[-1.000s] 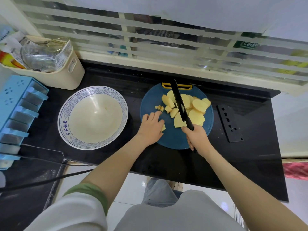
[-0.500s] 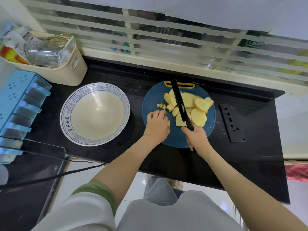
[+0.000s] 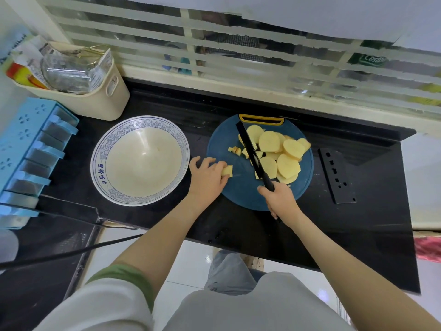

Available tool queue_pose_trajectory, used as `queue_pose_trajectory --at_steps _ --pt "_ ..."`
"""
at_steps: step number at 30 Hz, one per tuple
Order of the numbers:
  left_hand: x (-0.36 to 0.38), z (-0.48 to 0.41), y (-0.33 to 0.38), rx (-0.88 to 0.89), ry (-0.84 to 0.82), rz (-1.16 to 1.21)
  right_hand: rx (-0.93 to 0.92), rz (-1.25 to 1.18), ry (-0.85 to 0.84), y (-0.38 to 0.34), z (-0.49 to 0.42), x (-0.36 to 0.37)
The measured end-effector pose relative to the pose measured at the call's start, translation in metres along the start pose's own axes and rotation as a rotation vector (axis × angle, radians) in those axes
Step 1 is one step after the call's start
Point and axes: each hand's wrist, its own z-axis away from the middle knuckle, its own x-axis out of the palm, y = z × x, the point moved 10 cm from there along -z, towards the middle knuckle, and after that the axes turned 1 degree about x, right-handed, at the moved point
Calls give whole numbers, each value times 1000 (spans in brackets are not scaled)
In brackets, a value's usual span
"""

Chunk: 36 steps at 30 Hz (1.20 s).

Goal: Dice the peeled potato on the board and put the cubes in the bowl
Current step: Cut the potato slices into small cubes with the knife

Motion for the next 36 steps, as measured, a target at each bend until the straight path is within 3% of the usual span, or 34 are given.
queue_pose_trajectory --at_steps 10,15,36 --pt "-5 -4 14 87 179 -85 -11 -3 -8 -1 0 2" --pt "7 -6 10 50 101 -138 -2 40 -23 1 1 4" --pt "23 1 30 -4 46 -148 65 122 -44 24 5 16"
